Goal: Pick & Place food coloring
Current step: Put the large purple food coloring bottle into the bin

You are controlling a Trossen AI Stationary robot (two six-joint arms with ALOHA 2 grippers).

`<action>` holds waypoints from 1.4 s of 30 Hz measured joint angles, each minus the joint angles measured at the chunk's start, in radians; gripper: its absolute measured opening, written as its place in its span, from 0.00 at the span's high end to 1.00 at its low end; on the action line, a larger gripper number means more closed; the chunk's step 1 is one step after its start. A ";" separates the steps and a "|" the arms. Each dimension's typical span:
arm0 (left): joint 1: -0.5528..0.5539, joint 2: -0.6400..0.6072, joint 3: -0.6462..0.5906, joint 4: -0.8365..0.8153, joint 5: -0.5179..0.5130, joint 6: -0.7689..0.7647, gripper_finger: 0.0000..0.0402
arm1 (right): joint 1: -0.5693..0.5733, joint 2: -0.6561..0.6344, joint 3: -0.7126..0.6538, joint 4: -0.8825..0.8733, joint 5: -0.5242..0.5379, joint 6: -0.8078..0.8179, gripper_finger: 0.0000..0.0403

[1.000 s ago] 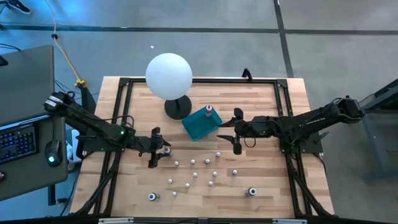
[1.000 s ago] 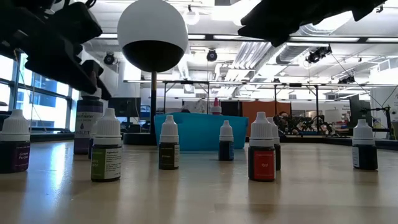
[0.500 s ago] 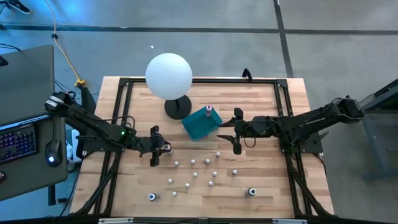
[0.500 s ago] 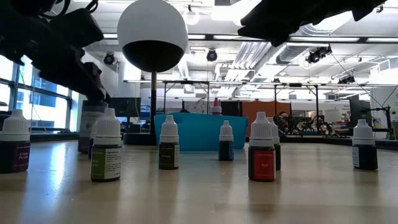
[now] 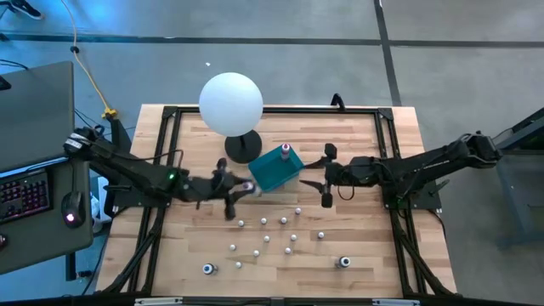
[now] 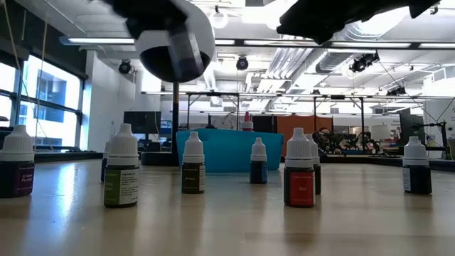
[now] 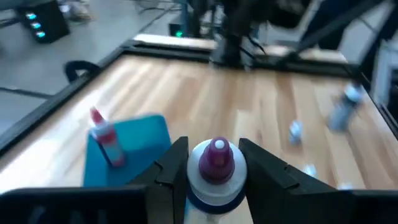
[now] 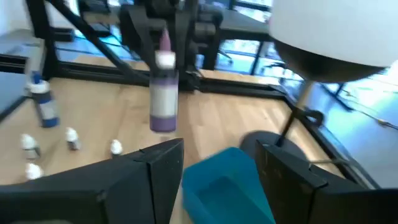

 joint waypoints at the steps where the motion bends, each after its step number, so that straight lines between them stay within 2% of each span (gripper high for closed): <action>1: 0.033 0.023 0.044 -0.028 0.009 -0.016 0.71 | 0.000 -0.013 0.000 -0.017 0.024 -0.004 0.53; 5: 0.172 0.161 0.176 -0.079 0.029 -0.047 0.70 | 0.000 -0.085 0.000 -0.121 0.140 -0.026 0.53; 8: 0.254 0.265 0.229 -0.072 0.109 -0.049 0.70 | -0.002 -0.138 0.000 -0.219 0.190 -0.013 0.53; 10: 0.293 0.322 0.244 -0.050 0.137 -0.053 0.70 | -0.003 -0.162 0.000 -0.267 0.200 0.011 0.53; 17: 0.384 0.473 0.258 0.041 0.098 -0.139 0.70 | -0.002 -0.182 0.000 -0.337 0.176 0.036 0.53; 31: 0.407 0.583 0.260 0.091 0.010 -0.173 0.70 | -0.002 -0.181 0.000 -0.366 0.175 0.036 0.53; 42: 0.407 0.615 0.258 0.089 -0.030 -0.173 0.70 | -0.002 -0.180 0.000 -0.367 0.120 0.036 0.53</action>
